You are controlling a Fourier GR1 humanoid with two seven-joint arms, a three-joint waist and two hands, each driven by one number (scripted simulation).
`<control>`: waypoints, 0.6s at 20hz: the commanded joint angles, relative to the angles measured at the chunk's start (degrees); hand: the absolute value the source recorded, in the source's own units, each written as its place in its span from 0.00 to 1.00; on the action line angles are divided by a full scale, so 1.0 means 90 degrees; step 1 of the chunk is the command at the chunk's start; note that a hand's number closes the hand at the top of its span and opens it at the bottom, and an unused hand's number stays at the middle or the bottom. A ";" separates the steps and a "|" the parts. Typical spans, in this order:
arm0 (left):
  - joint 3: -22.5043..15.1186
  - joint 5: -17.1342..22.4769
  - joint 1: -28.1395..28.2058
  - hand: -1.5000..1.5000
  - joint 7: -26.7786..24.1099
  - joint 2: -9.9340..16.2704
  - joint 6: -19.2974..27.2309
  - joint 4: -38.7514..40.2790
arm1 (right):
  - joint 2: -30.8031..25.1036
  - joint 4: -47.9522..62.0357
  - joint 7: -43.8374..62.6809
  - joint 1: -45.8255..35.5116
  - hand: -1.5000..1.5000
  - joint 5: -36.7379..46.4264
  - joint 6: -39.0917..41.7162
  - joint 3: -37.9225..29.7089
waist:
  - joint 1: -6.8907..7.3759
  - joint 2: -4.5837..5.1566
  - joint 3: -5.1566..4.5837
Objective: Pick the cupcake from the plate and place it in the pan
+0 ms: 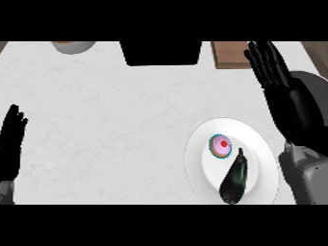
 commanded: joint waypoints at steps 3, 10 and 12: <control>-0.0242 0.0084 -0.0664 0.50 0.0464 -0.0142 -0.0199 -0.0436 | -0.0195 0.0629 -0.0451 -0.0342 1.00 -0.1456 0.1833 0.0040 | 0.0235 0.0085 0.0055; -0.0657 0.0419 -0.0904 0.50 0.1292 -0.0388 -0.0459 -0.1243 | -0.1913 0.1557 -0.2483 -0.0128 1.00 -0.0759 0.3634 -0.0684 | 0.0223 0.0076 0.0073; -0.0639 0.0420 -0.0954 0.50 0.1478 -0.0346 -0.0401 -0.1360 | -0.2345 0.1859 -0.3319 0.0374 0.00 -0.0277 0.4132 -0.0674 | 0.0212 0.0078 0.0071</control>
